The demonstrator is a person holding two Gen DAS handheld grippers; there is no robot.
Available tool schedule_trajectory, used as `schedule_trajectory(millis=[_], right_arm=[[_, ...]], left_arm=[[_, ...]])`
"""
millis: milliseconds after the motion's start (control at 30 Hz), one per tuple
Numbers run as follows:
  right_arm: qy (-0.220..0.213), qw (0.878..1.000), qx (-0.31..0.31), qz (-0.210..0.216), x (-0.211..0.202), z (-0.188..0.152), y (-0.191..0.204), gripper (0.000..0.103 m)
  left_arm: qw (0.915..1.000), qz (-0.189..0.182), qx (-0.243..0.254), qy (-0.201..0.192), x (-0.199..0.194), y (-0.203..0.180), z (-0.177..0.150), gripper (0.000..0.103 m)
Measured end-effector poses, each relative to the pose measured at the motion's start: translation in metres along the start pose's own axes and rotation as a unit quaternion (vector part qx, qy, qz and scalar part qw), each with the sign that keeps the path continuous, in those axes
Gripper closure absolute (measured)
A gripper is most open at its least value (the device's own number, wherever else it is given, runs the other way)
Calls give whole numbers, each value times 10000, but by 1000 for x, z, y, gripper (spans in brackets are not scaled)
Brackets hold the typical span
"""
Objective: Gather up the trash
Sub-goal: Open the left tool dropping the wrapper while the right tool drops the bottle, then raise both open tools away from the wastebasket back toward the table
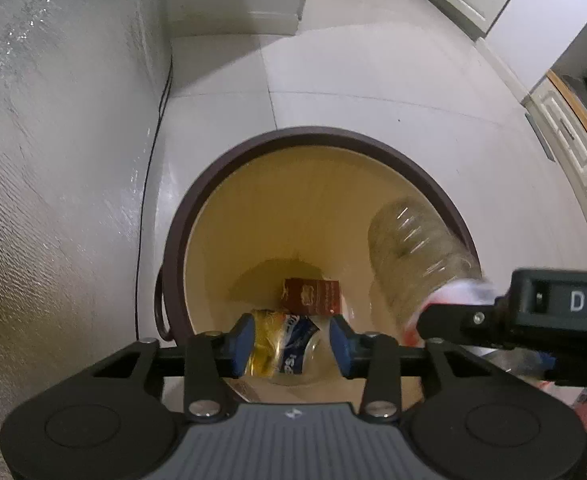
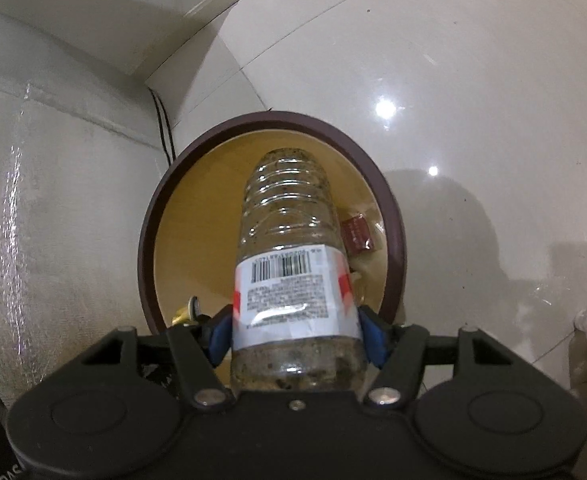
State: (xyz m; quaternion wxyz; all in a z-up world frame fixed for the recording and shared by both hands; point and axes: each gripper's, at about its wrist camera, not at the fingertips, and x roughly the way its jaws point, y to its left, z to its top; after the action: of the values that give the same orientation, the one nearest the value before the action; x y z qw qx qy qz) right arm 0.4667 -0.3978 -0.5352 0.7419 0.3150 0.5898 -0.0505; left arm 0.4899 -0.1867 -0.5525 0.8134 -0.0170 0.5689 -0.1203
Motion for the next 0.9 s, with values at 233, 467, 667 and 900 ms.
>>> schedule_trajectory(millis=[233, 467, 667, 900], right_arm=[[162, 9995, -279, -76, 0, -1, 4, 21], [215, 9986, -443, -212, 3, 4, 6, 19], [53, 9981, -599, -132, -3, 6, 10, 9], [-69, 9951, -952, -272, -11, 6, 14, 0]], left_arm=[[9998, 78, 39, 158, 3, -2, -2, 56], [9996, 165, 9, 211, 1, -3, -1, 48], [9994, 214, -43, 264, -7, -3, -2, 14], [9988, 347, -114, 327, -17, -7, -5, 0]])
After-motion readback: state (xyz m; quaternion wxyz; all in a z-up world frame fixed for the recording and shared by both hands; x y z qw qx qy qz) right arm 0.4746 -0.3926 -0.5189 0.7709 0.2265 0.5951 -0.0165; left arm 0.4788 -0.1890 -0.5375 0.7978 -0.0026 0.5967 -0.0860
